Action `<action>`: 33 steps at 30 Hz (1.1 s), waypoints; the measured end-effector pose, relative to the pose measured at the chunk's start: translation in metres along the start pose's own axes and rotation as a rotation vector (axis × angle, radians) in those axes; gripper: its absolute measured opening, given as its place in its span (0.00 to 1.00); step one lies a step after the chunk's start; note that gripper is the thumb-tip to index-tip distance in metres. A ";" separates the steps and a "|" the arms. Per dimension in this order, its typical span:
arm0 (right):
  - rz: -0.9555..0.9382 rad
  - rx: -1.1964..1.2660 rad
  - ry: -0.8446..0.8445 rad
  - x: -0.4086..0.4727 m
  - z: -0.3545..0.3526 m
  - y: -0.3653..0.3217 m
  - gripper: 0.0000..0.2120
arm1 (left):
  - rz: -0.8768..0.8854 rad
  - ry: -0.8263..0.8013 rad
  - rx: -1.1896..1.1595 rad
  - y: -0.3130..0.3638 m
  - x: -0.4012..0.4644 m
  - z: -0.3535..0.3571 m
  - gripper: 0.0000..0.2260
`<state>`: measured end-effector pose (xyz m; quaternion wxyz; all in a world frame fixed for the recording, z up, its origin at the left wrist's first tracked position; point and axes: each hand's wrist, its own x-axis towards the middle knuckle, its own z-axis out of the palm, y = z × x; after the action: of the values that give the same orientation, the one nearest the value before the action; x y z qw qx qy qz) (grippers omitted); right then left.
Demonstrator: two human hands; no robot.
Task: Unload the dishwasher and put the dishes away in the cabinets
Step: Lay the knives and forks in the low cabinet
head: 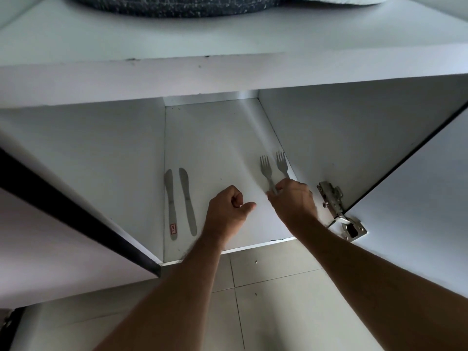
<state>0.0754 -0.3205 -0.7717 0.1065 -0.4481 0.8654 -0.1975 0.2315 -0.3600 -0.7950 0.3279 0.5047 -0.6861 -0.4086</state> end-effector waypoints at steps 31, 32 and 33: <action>-0.086 0.031 0.002 -0.006 -0.014 -0.016 0.20 | 0.014 -0.079 -0.013 0.013 0.004 -0.015 0.11; -0.122 -0.003 0.010 -0.007 -0.014 -0.017 0.19 | 0.143 -0.020 0.113 0.009 0.004 -0.017 0.10; -0.172 -0.042 0.027 -0.008 -0.015 -0.017 0.19 | 0.263 0.038 0.232 0.006 0.004 -0.020 0.11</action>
<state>0.0874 -0.3189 -0.7509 0.0679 -0.5202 0.8290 -0.1937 0.2453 -0.3675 -0.7800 0.3310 0.4526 -0.7825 -0.2707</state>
